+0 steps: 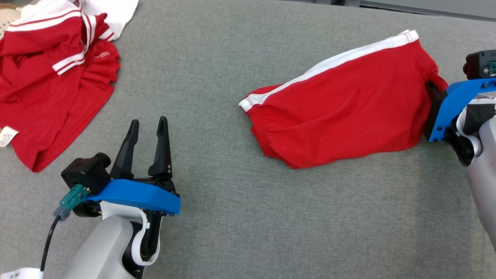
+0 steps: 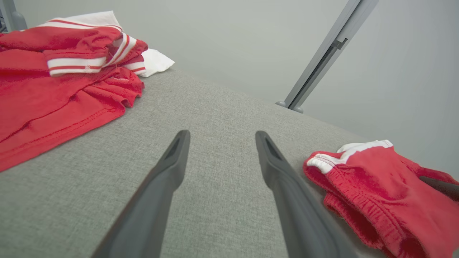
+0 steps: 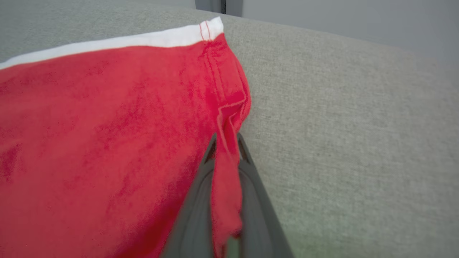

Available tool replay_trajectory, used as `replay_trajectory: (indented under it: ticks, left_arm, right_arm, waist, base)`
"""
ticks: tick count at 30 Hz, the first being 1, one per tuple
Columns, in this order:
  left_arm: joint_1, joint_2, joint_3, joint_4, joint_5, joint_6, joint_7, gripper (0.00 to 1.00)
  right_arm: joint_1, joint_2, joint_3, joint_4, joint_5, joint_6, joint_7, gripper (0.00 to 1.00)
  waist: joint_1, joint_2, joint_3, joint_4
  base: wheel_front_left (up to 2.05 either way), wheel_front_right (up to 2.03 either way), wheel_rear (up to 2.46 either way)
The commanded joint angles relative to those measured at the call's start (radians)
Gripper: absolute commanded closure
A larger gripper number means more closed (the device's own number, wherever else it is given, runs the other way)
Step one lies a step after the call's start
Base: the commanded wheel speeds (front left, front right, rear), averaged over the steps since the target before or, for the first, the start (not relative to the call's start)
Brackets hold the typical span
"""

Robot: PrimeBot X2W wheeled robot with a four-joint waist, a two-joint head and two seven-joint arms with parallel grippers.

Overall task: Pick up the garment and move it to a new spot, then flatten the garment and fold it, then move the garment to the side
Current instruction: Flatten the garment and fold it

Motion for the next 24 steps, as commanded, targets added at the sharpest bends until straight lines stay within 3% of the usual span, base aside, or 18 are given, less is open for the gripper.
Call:
replay_trajectory:
  ticks: [1, 7, 15, 24]
  left_arm:
    - [0.010, 0.004, 0.007, -0.005, 0.008, -0.007, -0.004, 0.00]
    - [0.040, 0.004, 0.052, 0.002, 0.047, -0.017, -0.004, 0.00]
    - [0.131, 0.006, 0.090, 0.032, 0.098, -0.024, -0.004, 0.00]
    - [0.189, -0.033, 0.084, 0.050, 0.138, -0.032, -0.004, 0.00]
  right_arm:
    - [0.021, -0.004, 0.007, -0.016, 0.019, 0.000, -0.023, 1.00]
    - [0.094, 0.012, -0.003, -0.060, 0.073, 0.000, -0.132, 1.00]
    - [0.304, 0.074, -0.067, -0.111, 0.126, 0.000, -0.276, 1.00]
    - [0.443, 0.121, -0.149, -0.155, 0.120, 0.000, -0.332, 1.00]
  waist:
    - [0.0001, -0.0001, -0.017, -0.017]
    - [0.0001, -0.0001, -0.085, -0.086]
    - [0.0001, -0.0001, -0.189, -0.196]
    - [0.0001, -0.0001, -0.226, -0.229]
  base:
    - [0.00, 0.00, 0.00]
    - [0.00, 0.00, 0.00]
    - [0.00, 0.00, 0.00]
    - [0.00, 0.00, 0.00]
